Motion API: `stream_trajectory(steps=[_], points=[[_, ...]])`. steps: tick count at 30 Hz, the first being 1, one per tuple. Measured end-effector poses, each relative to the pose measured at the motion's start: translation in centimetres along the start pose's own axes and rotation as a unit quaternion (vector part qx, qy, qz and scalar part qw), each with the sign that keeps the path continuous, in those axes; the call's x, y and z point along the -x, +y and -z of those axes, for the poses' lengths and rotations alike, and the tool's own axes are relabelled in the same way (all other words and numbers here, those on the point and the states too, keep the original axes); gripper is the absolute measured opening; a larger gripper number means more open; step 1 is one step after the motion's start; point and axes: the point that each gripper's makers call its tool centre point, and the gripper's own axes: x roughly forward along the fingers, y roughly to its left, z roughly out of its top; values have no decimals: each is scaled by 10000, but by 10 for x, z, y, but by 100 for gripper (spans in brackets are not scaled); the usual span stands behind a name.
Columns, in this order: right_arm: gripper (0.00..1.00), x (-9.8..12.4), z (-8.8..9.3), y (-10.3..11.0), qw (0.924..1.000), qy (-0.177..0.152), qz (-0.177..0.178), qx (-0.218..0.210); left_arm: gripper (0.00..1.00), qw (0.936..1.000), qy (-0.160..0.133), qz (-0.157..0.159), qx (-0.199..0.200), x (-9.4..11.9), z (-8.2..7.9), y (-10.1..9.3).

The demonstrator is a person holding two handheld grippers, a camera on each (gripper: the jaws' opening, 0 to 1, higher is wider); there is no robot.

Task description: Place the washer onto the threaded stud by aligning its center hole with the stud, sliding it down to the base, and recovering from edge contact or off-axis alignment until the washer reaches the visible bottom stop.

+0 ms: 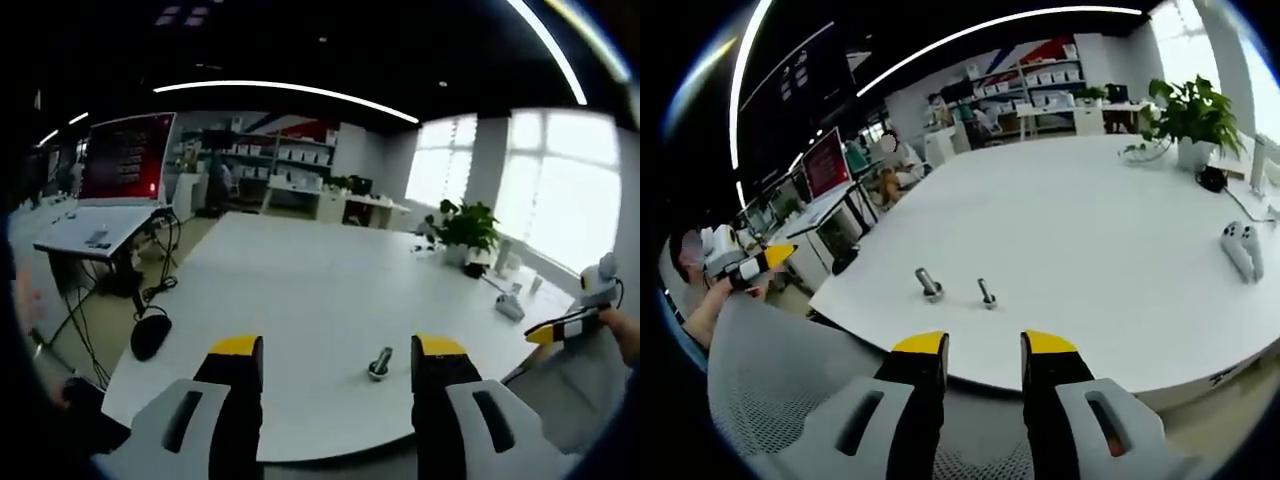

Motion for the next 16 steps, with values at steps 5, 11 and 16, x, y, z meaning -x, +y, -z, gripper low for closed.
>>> stream_trajectory(steps=[5,11,16], points=[[30,-1,0,0,10000,29,-4,68,58,10000,71,-6,-11,-1,2,0],[30,-1,2,2,9999,89,-59,119,56,9999,75,-23,-69,-1,2,0],[30,-1,1,2,9999,45,-48,87,56,10000,59,-27,-68,0,2,0]])
